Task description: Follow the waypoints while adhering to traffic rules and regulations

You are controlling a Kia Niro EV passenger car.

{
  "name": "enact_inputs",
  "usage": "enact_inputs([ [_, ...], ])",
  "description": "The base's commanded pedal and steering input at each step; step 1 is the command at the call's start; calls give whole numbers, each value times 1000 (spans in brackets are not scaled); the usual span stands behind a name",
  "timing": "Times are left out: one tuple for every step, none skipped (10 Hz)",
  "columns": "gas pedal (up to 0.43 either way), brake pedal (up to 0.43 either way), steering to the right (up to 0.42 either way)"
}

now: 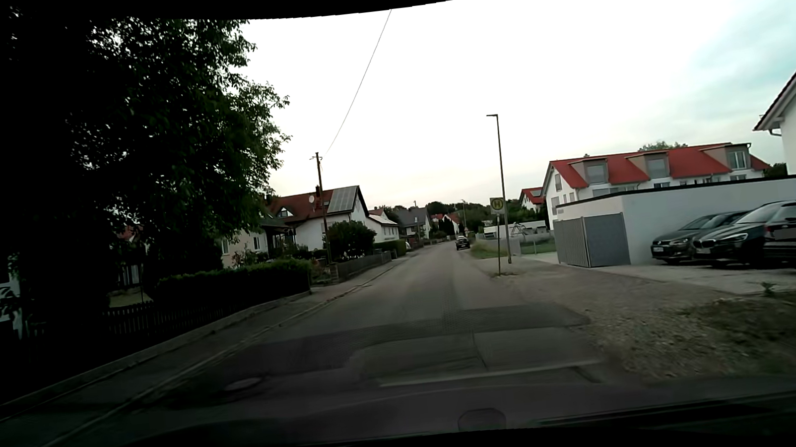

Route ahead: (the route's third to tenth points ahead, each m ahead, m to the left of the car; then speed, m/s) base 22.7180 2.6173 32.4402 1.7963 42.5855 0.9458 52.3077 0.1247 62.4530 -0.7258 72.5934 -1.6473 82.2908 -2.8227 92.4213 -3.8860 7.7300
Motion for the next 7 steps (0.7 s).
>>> enact_inputs([
  [177,6,2],
  [177,6,2],
  [177,6,2],
  [177,6,2],
  [177,6,2],
  [177,6,4],
  [177,6,7],
])
